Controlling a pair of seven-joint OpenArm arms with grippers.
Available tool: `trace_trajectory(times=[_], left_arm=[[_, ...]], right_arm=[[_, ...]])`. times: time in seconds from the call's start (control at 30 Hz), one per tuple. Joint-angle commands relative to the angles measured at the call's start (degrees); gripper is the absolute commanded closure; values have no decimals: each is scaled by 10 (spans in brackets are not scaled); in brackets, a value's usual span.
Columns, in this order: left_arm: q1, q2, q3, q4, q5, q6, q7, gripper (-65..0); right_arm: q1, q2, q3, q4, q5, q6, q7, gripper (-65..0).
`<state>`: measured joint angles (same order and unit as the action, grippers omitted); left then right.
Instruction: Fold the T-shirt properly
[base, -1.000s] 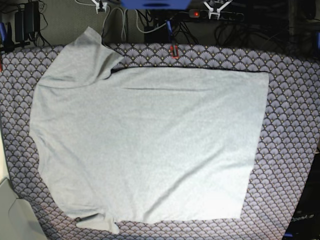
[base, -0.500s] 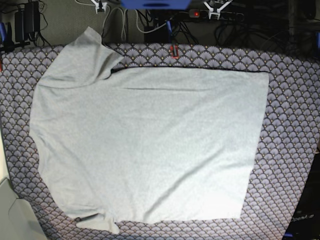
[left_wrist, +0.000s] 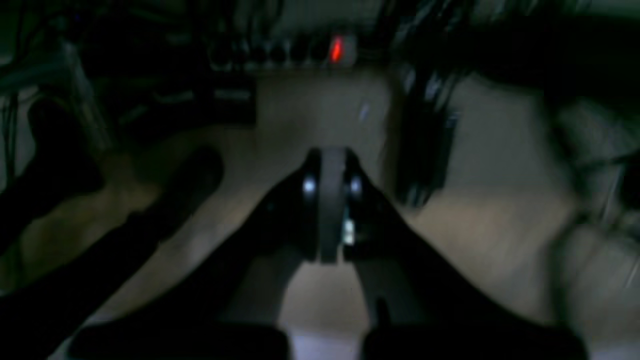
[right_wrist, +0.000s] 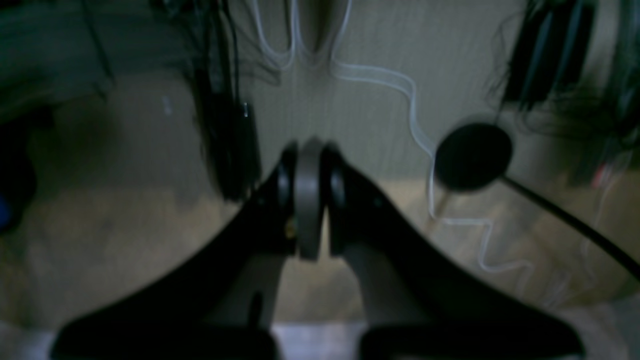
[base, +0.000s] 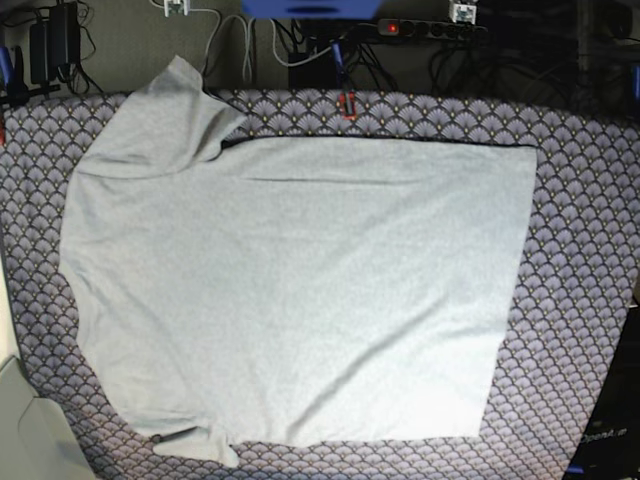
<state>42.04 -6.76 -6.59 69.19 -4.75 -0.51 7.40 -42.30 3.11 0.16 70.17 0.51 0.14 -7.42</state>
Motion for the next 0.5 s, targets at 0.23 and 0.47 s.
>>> trace_trajectory(times=[0.23,0.47], left_arm=[[119,-3,-124,293,-7,-1,41,-3],[156,14,-160,471,-40,-1,85,-5]], right_arm=[[-121,2,14,262,2,2,-12,0],[-139,10,80,466,6,2,-84,0]])
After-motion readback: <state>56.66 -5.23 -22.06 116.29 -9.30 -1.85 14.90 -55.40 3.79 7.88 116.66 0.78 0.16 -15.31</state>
